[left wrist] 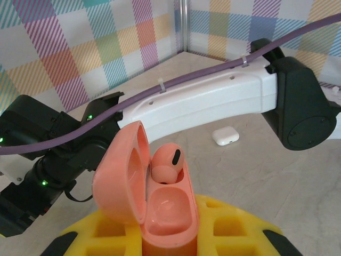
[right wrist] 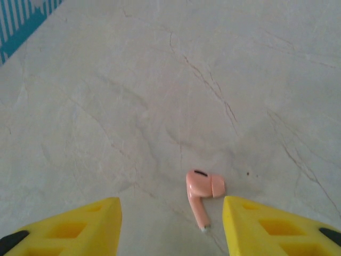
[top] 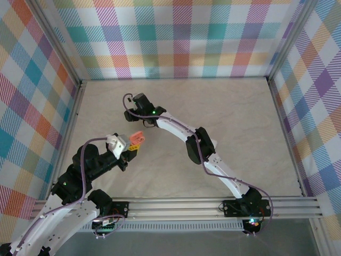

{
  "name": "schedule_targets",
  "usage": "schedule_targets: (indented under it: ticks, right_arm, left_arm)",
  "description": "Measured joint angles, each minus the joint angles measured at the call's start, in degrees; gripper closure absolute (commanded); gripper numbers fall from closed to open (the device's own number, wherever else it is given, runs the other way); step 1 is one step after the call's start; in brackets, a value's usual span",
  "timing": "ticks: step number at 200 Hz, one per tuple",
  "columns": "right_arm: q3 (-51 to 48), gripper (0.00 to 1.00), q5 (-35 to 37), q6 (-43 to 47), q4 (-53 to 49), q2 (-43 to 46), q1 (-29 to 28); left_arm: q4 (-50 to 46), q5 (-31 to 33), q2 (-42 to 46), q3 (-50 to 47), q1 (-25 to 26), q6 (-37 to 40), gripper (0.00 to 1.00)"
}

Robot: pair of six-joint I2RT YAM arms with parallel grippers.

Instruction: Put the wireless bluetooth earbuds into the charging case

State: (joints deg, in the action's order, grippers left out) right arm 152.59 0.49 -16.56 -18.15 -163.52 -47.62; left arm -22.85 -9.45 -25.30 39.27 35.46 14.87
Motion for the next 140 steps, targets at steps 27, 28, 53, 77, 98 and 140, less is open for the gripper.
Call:
schedule_targets:
  ticks: [27,28,53,77,98,140]
  right_arm:
    - [0.1,0.41,-1.2,-3.0,3.5,-1.0,0.4]
    - [0.1,0.41,-1.3,-3.1,3.7,-1.1,0.4]
    - [0.8,0.41,-2.7,-7.4,7.8,-2.4,0.9]
    - [1.4,0.4,-4.2,-11.7,10.7,-4.2,1.8]
    - [1.9,0.39,-5.6,-14.3,12.2,-5.3,2.6]
    - [2.4,0.39,-8.9,-18.1,13.1,-5.5,3.3]
  left_arm:
    - [0.0,-0.1,0.0,0.0,0.0,0.0,1.0]
    - [0.0,-0.1,0.0,0.0,0.0,0.0,1.0]
    - [0.0,-0.5,0.0,0.0,0.0,0.0,1.0]
    - [0.0,-0.6,0.0,0.0,0.0,0.2,1.0]
    - [0.0,-0.8,0.0,0.0,0.0,0.3,1.0]
    - [0.1,-1.0,0.0,0.0,0.0,1.0,1.0]
